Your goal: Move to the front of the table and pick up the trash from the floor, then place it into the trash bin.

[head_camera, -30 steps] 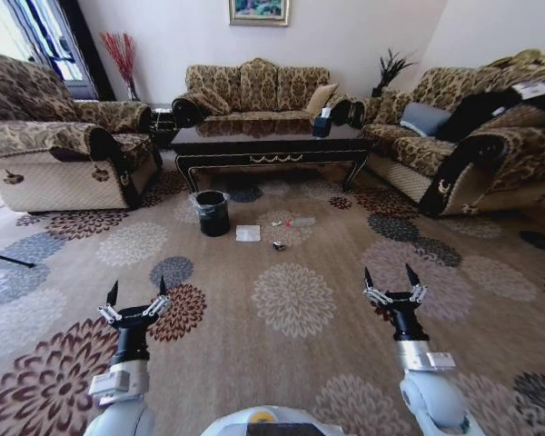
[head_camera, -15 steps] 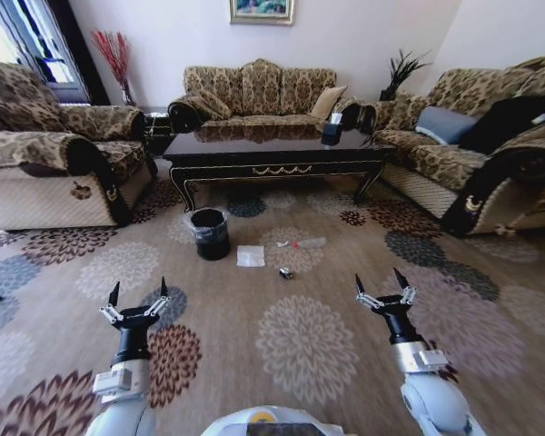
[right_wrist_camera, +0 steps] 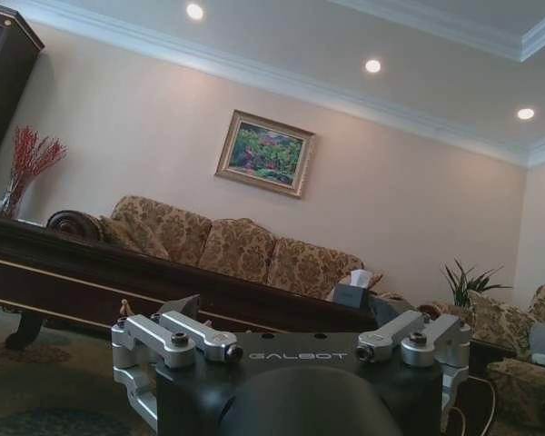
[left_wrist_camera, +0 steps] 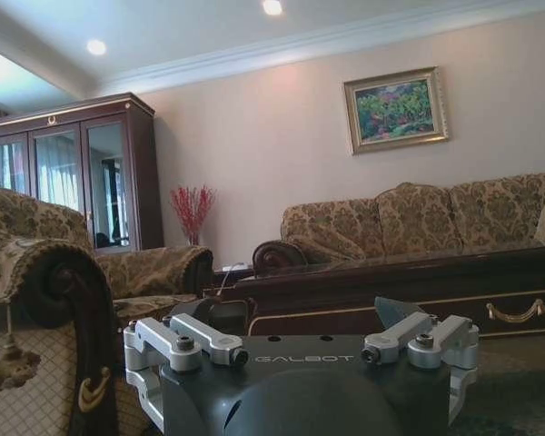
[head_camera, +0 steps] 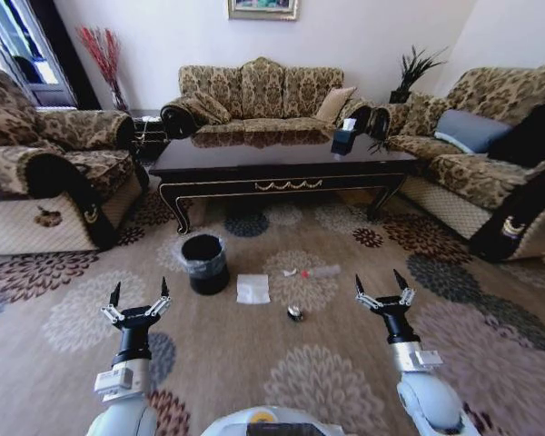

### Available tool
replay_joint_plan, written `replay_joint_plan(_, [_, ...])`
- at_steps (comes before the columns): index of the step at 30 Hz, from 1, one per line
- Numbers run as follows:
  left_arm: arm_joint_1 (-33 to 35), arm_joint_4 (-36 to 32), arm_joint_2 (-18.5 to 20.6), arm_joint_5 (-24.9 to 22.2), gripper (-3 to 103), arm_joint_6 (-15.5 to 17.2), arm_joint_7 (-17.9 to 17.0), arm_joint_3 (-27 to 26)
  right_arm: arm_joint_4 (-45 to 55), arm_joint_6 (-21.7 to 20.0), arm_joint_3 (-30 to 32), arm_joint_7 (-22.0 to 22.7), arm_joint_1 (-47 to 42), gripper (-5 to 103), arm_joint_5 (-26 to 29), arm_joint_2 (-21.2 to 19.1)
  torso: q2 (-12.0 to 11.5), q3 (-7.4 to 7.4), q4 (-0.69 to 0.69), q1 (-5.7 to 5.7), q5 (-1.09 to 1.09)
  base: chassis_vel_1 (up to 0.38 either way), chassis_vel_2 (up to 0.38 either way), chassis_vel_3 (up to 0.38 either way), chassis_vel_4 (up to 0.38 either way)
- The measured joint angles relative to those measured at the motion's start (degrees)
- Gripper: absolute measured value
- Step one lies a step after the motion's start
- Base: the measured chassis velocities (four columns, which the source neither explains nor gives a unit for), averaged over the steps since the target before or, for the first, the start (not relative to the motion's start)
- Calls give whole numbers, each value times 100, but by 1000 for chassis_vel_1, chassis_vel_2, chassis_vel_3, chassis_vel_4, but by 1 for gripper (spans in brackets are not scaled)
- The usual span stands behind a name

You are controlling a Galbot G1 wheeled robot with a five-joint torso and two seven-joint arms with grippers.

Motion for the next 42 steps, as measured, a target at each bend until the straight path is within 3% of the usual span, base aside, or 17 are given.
replay_joint_plan(11, [44,-1,18,0,100,-6,-10,-20,-56,293,-56,-28,61,100,-9,48,0,5,0,4,-2,-303,318,301,-306])
replay_joint_plan(18, [69,3,30,-2,100,-7,-30,-41,-66,375,-59,-49,60,100,-21,72,3,0,0,0,3,5,22,-5,-27])
replay_joint_plan(22, [31,6,48,-32,100,75,-213,-40,-89,388,-61,-2,71,100,-55,97,4,0,0,-2,2,28,-75,-38,46])
replay_joint_plan(24, [-80,21,80,-137,100,269,-388,-49,-115,396,-71,56,78,100,-88,109,4,1,0,-2,5,0,-16,-14,26])
replay_joint_plan(26, [-383,47,215,-461,100,756,-640,-149,-122,395,-83,174,78,100,-138,127,3,3,1,0,2,0,0,0,0])
replay_joint_plan(27, [-383,47,215,-461,100,756,-640,-149,-122,395,-83,174,78,100,-138,127,3,3,1,0,2,0,0,0,0])
replay_joint_plan(29, [-611,50,369,-890,100,1323,-810,-248,-122,371,-95,272,77,100,-165,137,3,3,0,0,2,0,0,0,0])
replay_joint_plan(30, [-797,49,548,-1484,100,1911,-1043,-317,-127,357,-112,328,76,100,-171,141,3,4,0,0,1,0,0,0,0])
replay_joint_plan(31, [-942,68,699,-1949,100,2298,-1237,-343,-140,353,-124,355,75,100,-177,145,3,3,1,0,0,0,0,0,0])
replay_joint_plan(32, [-942,68,699,-1949,100,2298,-1237,-343,-140,353,-124,355,75,100,-177,145,3,3,1,0,0,0,0,0,0])
replay_joint_plan(34, [-1241,208,997,-2688,100,2878,-1530,-368,-180,355,-139,368,66,100,-194,159,4,3,1,0,2,0,0,0,0])
replay_joint_plan(36, [-1455,430,1192,-2907,100,3093,-1608,-356,-215,360,-144,377,63,100,-210,170,3,3,-1,0,2,0,0,0,0])
replay_joint_plan(42, [-2175,1343,1594,-3591,100,3300,-1509,-25,-410,380,-178,415,104,100,-221,208,3,3,-1,0,1,0,0,0,0])
